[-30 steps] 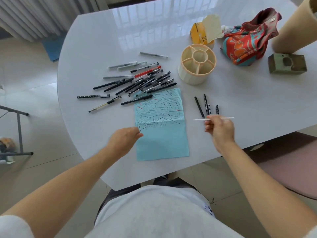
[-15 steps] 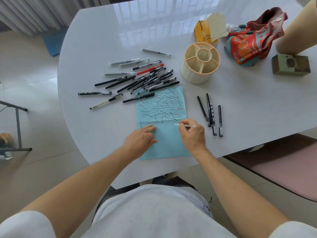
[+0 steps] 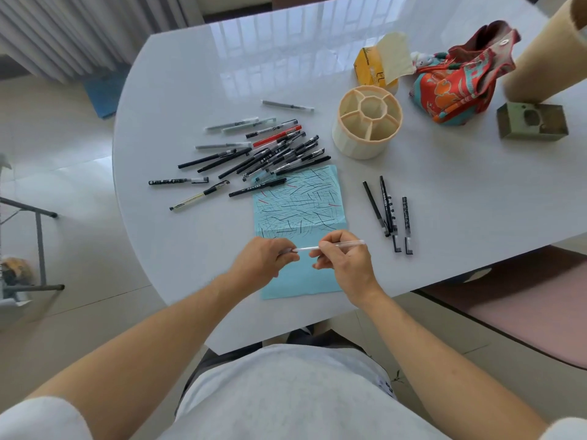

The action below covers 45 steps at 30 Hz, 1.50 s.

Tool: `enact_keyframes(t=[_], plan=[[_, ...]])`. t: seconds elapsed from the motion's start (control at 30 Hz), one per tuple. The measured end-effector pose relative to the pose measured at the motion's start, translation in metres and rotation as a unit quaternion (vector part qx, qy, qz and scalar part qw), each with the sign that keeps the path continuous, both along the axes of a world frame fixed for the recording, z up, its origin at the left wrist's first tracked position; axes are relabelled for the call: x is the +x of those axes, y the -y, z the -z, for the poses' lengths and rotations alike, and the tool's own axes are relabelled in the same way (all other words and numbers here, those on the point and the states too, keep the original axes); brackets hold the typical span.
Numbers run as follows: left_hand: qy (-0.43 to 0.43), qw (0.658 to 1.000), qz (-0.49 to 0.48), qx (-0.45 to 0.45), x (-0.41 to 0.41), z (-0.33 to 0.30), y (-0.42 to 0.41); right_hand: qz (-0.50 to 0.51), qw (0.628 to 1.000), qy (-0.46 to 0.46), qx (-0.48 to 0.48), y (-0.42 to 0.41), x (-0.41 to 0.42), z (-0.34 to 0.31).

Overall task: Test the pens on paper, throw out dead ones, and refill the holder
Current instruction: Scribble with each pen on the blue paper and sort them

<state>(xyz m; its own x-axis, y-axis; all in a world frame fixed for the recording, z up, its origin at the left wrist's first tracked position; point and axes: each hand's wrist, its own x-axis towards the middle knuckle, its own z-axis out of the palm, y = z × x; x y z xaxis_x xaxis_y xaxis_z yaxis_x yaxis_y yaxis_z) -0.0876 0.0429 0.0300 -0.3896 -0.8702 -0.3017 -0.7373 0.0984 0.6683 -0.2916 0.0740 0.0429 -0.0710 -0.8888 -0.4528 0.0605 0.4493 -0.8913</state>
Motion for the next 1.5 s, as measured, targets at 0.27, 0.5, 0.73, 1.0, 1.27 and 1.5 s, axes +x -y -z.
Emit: enact_keyframes(t=[0.27, 0.5, 0.73, 1.0, 1.27, 1.5], plan=[[0.037, 0.997, 0.06, -0.017, 0.004, -0.007, -0.002, -0.022, 1.0, 0.008, 0.011, -0.002, 0.007, 0.001], [0.043, 0.995, 0.085, -0.013, 0.003, -0.01, -0.006, -0.059, 0.998, 0.004, -0.001, -0.004, 0.02, 0.007], [0.085, 0.996, 0.037, 0.011, 0.032, 0.001, -0.016, -0.083, 0.996, -0.03, 0.015, 0.003, 0.061, 0.017], [0.039, 0.964, -0.24, 0.109, 0.098, 0.002, -0.027, -0.111, 0.982, -0.154, -0.016, 0.097, 0.089, 0.018], [0.254, 0.94, -0.205, 0.1, 0.146, 0.023, -0.032, -0.354, 0.756, -0.532, -0.142, 0.177, 0.111, 0.039], [0.294, 0.93, -0.194, 0.103, 0.15, 0.031, -0.023, -0.363, 0.779, -0.493, -0.138, 0.171, 0.107, 0.033]])
